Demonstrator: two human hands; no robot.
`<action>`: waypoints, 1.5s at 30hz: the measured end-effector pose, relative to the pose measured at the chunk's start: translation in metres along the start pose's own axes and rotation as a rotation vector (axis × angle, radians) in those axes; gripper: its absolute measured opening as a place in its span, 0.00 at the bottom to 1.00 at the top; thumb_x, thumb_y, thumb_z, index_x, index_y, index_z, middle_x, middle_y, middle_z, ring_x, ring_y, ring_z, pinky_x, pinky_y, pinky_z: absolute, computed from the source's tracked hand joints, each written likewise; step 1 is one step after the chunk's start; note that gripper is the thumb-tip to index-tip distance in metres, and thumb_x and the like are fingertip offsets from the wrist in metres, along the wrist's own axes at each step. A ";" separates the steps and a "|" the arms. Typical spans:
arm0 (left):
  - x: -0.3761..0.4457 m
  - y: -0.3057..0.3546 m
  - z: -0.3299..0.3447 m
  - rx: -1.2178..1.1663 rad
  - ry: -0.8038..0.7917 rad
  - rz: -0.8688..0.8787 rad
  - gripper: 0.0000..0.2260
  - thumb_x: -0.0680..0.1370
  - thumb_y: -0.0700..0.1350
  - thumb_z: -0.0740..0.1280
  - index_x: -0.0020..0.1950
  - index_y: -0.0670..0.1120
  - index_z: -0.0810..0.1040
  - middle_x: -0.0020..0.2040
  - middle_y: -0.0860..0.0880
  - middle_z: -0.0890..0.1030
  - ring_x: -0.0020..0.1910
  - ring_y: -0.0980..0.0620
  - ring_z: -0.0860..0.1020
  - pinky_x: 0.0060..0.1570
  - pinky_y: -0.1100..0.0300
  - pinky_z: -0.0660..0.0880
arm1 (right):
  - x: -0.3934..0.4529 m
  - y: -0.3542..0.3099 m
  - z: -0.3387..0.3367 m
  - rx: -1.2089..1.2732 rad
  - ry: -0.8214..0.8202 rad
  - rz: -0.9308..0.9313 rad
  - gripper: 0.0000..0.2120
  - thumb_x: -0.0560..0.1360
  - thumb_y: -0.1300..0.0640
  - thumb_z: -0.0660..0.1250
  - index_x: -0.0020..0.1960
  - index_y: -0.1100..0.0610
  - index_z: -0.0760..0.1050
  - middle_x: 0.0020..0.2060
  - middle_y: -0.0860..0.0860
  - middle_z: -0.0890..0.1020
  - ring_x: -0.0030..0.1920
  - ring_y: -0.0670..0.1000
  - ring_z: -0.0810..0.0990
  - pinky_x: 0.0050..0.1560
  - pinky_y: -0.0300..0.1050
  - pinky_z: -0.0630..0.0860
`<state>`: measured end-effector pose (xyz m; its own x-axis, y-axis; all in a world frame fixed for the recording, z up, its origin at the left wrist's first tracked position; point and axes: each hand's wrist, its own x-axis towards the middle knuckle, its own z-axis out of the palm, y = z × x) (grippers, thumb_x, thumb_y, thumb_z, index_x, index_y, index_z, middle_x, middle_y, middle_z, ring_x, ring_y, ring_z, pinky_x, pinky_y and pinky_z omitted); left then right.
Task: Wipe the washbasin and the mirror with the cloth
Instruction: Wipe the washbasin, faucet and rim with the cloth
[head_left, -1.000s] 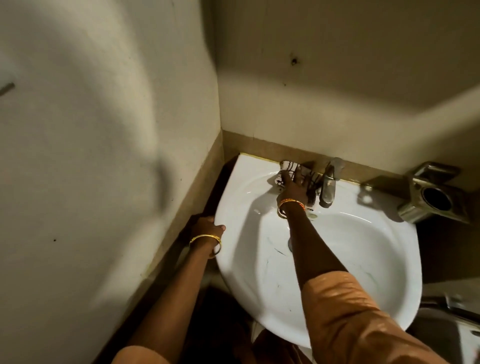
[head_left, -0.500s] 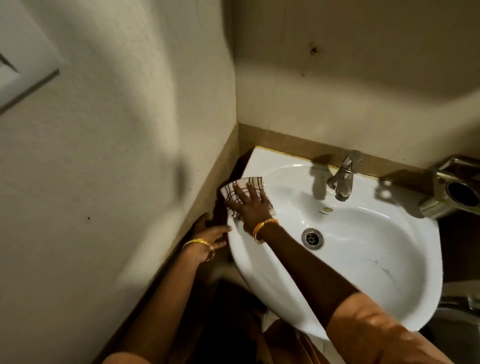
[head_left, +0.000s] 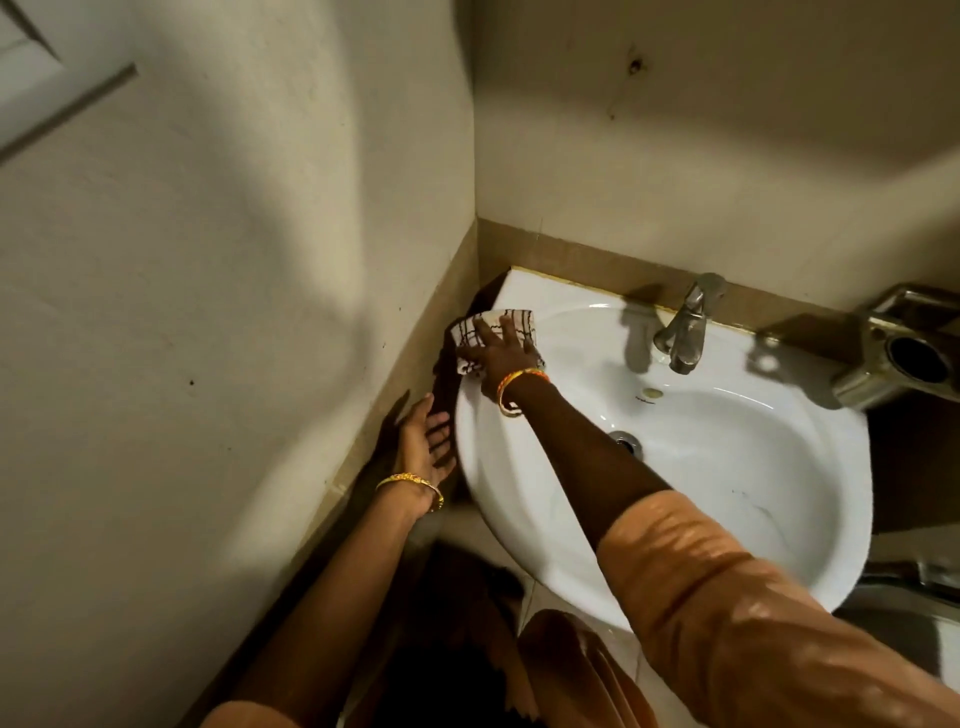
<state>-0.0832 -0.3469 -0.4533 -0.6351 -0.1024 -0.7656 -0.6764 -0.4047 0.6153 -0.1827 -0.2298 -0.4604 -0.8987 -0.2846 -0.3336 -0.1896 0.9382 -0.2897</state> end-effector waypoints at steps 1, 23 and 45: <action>-0.001 -0.003 0.002 0.036 0.010 0.013 0.23 0.78 0.56 0.57 0.68 0.44 0.72 0.69 0.44 0.71 0.69 0.44 0.68 0.65 0.50 0.65 | 0.002 0.001 -0.003 0.006 -0.001 0.001 0.28 0.76 0.64 0.60 0.72 0.42 0.63 0.78 0.47 0.46 0.77 0.58 0.39 0.74 0.64 0.47; 0.007 -0.015 0.001 0.426 0.035 0.327 0.23 0.72 0.31 0.69 0.67 0.42 0.74 0.61 0.42 0.79 0.54 0.45 0.77 0.54 0.46 0.78 | -0.007 0.095 -0.024 0.197 0.276 0.586 0.37 0.76 0.63 0.63 0.77 0.42 0.50 0.78 0.50 0.43 0.76 0.61 0.44 0.74 0.62 0.49; -0.006 -0.032 -0.034 0.050 -0.174 -0.036 0.26 0.77 0.64 0.52 0.67 0.52 0.72 0.69 0.46 0.73 0.68 0.43 0.70 0.67 0.46 0.64 | -0.144 -0.037 0.069 0.106 0.013 -0.084 0.30 0.74 0.63 0.63 0.72 0.43 0.64 0.78 0.46 0.44 0.77 0.60 0.45 0.69 0.58 0.65</action>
<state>-0.0455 -0.3645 -0.4749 -0.6625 0.0718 -0.7456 -0.7145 -0.3594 0.6003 -0.0190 -0.2375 -0.4630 -0.8869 -0.3575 -0.2926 -0.2219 0.8851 -0.4091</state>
